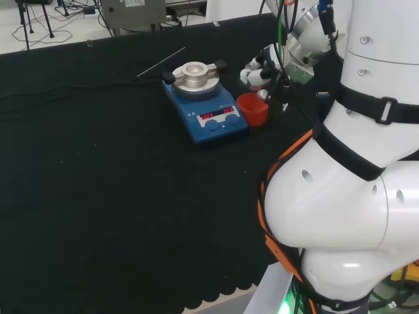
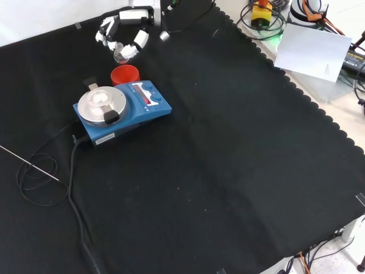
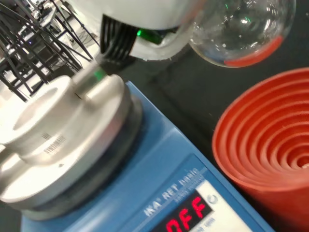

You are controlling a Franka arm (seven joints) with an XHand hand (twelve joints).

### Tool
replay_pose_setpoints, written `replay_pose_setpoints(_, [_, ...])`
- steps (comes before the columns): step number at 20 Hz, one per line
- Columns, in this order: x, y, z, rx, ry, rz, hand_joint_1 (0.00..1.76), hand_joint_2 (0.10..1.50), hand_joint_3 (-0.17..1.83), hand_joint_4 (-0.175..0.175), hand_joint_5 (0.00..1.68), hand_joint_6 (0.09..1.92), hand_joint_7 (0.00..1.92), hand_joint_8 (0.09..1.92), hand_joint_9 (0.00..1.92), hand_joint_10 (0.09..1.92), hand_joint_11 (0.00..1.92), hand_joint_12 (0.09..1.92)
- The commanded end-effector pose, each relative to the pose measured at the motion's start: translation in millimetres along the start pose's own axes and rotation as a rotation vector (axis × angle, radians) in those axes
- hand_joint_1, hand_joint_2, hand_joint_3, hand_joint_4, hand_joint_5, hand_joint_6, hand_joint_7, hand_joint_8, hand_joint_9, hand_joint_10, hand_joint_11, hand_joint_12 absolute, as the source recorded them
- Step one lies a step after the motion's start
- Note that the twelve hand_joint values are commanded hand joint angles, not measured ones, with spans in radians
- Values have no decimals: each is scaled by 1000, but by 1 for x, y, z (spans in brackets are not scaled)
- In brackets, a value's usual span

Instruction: Place the round-bottom flask on the heater.

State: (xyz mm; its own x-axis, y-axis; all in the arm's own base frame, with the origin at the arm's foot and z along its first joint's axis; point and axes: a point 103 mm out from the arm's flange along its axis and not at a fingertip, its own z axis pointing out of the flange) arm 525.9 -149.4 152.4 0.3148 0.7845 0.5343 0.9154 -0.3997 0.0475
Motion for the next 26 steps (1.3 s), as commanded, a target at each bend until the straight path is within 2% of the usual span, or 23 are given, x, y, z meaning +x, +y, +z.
replay_pose_setpoints(1, [21, -8, -11, 2, 41, 8, 1154, 636, 826, -70, 1147, 969, 455, 655, 673, 649, 186, 1353])
replay_pose_setpoints(5, [33, -5, -10, 7, 53, 5, 1154, 635, 828, -71, 1148, 970, 456, 655, 674, 649, 187, 1352])
replay_pose_setpoints(9, [52, 5, -8, 19, 99, 12, 1154, 634, 830, -73, 1148, 971, 457, 656, 675, 649, 188, 1352])
replay_pose_setpoints(15, [85, 21, 6, 51, 162, -34, 1155, 631, 835, -74, 1149, 971, 459, 656, 677, 650, 191, 1352])
replay_pose_setpoints(26, [129, 47, 34, 114, 239, -72, 1156, 626, 844, -76, 1151, 973, 462, 657, 677, 649, 198, 1352])
